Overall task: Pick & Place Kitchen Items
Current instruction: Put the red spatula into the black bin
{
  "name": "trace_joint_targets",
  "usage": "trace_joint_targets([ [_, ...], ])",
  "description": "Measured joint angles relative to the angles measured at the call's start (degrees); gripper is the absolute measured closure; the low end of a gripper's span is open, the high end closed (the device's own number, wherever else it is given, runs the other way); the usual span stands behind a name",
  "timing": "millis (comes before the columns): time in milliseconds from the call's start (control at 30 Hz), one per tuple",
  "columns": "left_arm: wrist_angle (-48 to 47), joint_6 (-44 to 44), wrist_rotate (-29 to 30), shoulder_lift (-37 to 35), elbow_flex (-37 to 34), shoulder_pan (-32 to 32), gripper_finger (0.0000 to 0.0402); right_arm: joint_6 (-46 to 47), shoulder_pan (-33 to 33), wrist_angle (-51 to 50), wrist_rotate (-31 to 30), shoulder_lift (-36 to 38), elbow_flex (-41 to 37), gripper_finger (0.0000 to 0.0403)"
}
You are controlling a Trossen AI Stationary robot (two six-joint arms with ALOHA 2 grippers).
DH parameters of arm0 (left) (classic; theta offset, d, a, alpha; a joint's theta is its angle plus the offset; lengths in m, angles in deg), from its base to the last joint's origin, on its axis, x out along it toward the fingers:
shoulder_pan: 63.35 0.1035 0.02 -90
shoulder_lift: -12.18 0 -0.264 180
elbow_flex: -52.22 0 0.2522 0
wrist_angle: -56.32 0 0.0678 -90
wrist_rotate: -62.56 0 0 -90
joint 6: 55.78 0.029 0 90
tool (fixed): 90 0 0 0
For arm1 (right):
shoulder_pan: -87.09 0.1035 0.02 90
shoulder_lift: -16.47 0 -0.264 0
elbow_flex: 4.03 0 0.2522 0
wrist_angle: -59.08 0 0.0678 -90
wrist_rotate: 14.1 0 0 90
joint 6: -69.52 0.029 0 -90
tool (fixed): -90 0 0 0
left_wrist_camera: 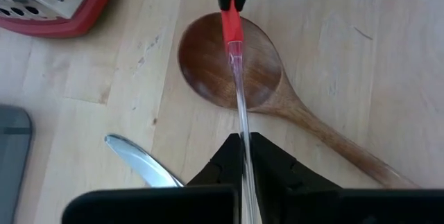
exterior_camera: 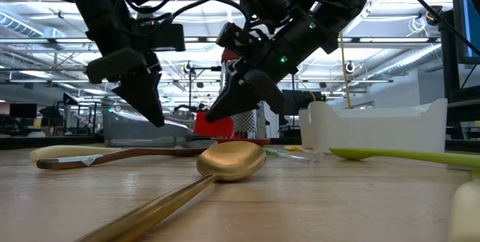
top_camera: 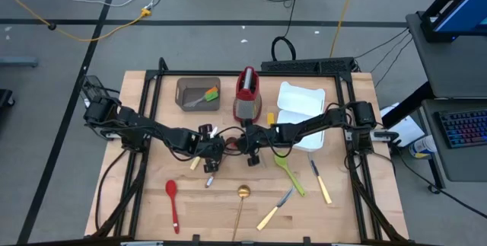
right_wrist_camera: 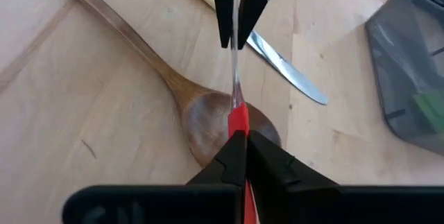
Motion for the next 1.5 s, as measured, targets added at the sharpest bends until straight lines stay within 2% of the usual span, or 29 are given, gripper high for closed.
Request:
trace_joint_targets([
  [367,-0.1,0.6,-0.2,0.0,0.0,1.6,0.0393,-0.1,-0.1,-0.1,-0.3,0.0,0.0,0.0399],
  [500,1.5,0.3,1.0,-0.1,0.5,1.7,0.0394,0.3,-0.2,1.6,-3.1,0.2,0.6,0.0374],
  [733,0.6,0.0,0.7,-0.8,0.4,1.5,0.0396,0.6,0.8,4.9,-3.6,0.1,0.3,0.0318],
  [867,-3.2,-0.1,0.8,-1.7,0.3,1.4,0.039,0.6,2.2,7.2,-3.6,0.0,0.3,0.0295],
  [1000,-8.1,-1.9,4.4,-3.3,0.3,1.4,0.039,0.3,3.5,7.8,-3.7,0.0,0.3,0.0285],
  [1500,-19.8,-3.4,11.1,-15.0,0.2,2.2,0.0394,0.8,5.8,7.7,-3.7,0.0,0.2,0.0289],
])
